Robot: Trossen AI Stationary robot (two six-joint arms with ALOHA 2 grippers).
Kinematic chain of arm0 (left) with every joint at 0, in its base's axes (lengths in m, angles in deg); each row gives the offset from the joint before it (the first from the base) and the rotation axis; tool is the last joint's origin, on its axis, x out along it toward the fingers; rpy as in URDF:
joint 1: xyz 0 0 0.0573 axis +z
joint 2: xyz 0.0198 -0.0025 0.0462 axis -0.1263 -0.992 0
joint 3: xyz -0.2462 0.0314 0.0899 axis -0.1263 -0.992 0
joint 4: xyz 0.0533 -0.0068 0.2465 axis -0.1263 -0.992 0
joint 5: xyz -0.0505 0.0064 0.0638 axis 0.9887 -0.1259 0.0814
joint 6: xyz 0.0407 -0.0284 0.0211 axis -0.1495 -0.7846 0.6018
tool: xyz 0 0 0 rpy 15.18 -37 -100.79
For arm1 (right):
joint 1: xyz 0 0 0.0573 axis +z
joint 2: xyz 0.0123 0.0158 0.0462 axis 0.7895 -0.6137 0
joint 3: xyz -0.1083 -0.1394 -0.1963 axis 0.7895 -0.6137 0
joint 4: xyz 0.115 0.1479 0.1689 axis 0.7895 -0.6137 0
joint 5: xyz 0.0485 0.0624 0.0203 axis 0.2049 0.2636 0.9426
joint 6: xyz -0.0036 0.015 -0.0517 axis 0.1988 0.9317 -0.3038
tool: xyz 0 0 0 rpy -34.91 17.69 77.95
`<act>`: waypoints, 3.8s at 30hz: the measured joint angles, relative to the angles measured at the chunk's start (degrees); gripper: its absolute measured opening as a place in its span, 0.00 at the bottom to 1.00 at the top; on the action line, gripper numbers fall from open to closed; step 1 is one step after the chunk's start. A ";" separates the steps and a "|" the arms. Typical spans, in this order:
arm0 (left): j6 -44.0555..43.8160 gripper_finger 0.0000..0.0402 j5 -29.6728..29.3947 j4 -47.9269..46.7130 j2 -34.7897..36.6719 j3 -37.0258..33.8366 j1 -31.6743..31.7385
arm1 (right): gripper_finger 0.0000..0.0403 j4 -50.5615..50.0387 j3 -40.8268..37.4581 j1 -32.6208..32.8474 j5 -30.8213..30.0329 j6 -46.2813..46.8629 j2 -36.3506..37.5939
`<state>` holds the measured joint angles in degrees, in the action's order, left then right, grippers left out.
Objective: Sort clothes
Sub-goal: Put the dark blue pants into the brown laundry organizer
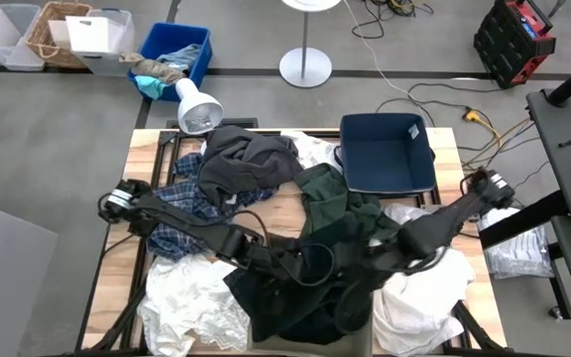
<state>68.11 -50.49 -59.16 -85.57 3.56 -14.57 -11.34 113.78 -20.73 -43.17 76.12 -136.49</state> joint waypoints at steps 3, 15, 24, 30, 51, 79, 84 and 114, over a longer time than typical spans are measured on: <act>-1.21 0.00 1.34 -0.17 -1.29 -0.01 0.10 | 0.08 -5.42 0.02 0.29 -5.24 6.62 3.09; -2.23 0.00 3.09 0.47 -2.79 -0.04 1.15 | 0.08 -16.70 -1.73 -2.53 -15.14 16.85 5.19; -4.57 0.00 3.08 0.91 -3.60 -0.22 2.84 | 0.08 -3.06 -1.90 -2.41 -4.34 4.59 -3.16; -5.83 0.00 3.10 -0.04 -1.77 1.78 3.02 | 0.08 -1.52 -1.81 -1.26 -1.14 -0.78 -9.89; -4.24 0.00 -2.38 -37.00 -0.34 30.86 2.49 | 0.04 6.52 -3.28 -3.41 2.45 -36.86 -18.34; 19.55 0.00 1.72 -26.02 -0.64 23.76 4.88 | 0.03 5.81 1.93 0.65 12.72 -9.92 -1.66; 20.58 0.00 9.16 -22.57 -0.66 15.84 6.94 | 0.03 5.50 -2.26 0.55 19.80 -8.60 -3.40; 23.36 0.00 14.07 -16.61 -3.96 8.16 6.84 | 0.03 2.96 -13.22 -7.38 19.55 -9.75 1.42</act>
<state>91.47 -36.43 -75.77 -89.53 11.72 -7.72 -8.38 100.56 -28.11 -23.63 66.36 -135.07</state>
